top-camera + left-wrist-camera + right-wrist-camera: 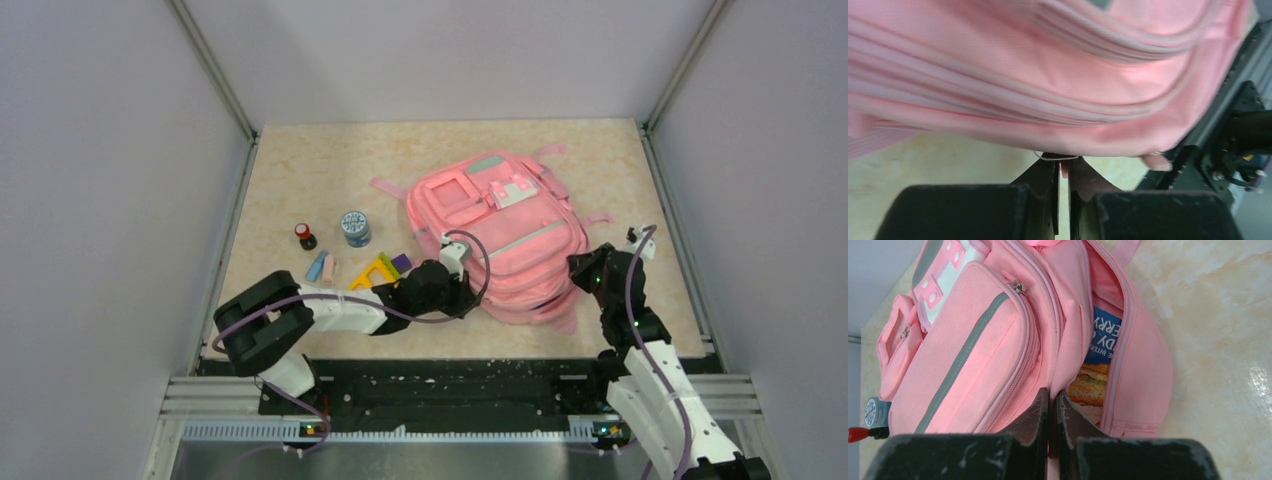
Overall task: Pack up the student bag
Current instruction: Zip the student bag at the center of the board.
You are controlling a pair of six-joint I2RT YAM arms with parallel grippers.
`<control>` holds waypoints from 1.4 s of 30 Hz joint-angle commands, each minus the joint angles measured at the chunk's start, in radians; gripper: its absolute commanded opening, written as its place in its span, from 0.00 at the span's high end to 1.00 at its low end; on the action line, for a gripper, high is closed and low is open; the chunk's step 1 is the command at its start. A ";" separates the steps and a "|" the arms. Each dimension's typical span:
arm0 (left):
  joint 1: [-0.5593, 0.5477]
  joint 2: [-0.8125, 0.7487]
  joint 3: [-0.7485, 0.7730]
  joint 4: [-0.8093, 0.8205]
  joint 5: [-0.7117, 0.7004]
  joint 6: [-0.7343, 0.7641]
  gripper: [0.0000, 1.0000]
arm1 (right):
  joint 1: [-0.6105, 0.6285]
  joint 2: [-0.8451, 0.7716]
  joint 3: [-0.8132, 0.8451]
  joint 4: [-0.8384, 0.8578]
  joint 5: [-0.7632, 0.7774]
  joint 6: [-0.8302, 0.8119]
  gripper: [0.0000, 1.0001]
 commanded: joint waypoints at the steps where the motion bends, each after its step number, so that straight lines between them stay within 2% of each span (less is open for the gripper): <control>1: -0.099 0.006 0.062 0.112 -0.018 -0.121 1.00 | -0.001 -0.004 -0.035 0.108 0.052 0.040 1.00; 7: -0.201 0.105 0.145 0.221 -0.052 -0.188 1.00 | -0.002 0.042 -0.050 0.163 0.062 0.043 1.00; 11: -0.223 0.168 0.189 0.264 -0.033 -0.217 1.00 | 0.000 0.069 -0.046 0.175 0.057 0.033 1.00; 14: -0.225 0.153 0.170 0.254 -0.048 -0.211 1.00 | -0.001 0.068 -0.036 0.161 0.070 0.015 1.00; 16: -0.223 0.114 0.131 0.224 -0.094 -0.194 0.94 | -0.001 0.055 -0.025 0.143 0.084 0.004 1.00; 18: -0.222 0.052 0.085 0.197 -0.162 -0.177 0.77 | 0.000 0.042 -0.012 0.120 0.089 -0.013 1.00; 20: -0.218 -0.010 0.033 0.173 -0.217 -0.175 0.51 | 0.000 0.036 0.007 0.097 0.078 -0.038 0.91; 22: -0.205 -0.076 -0.009 0.127 -0.236 -0.180 0.37 | -0.001 0.037 0.038 0.068 0.059 -0.073 0.69; 23: -0.197 -0.105 -0.021 0.089 -0.240 -0.190 0.33 | -0.001 0.040 0.051 0.050 0.050 -0.086 0.55; 25: -0.184 -0.161 -0.037 0.005 -0.264 -0.219 0.29 | -0.001 0.046 0.079 0.012 0.033 -0.111 0.35; 27: -0.167 -0.216 -0.060 -0.031 -0.267 -0.234 0.25 | -0.002 0.045 0.102 -0.028 0.020 -0.130 0.26; 30: -0.119 -0.274 -0.095 -0.016 -0.230 -0.269 0.20 | 0.000 0.029 0.113 -0.062 0.006 -0.134 0.20; 33: -0.052 -0.293 -0.129 0.072 -0.161 -0.323 0.17 | -0.001 0.008 0.107 -0.082 -0.006 -0.126 0.18; 38: 0.039 -0.223 -0.136 0.212 -0.065 -0.388 0.13 | -0.001 0.010 0.104 -0.112 -0.024 -0.124 0.17; 42: 0.074 -0.140 -0.104 0.235 -0.034 -0.398 0.12 | 0.000 0.012 0.109 -0.128 -0.041 -0.124 0.17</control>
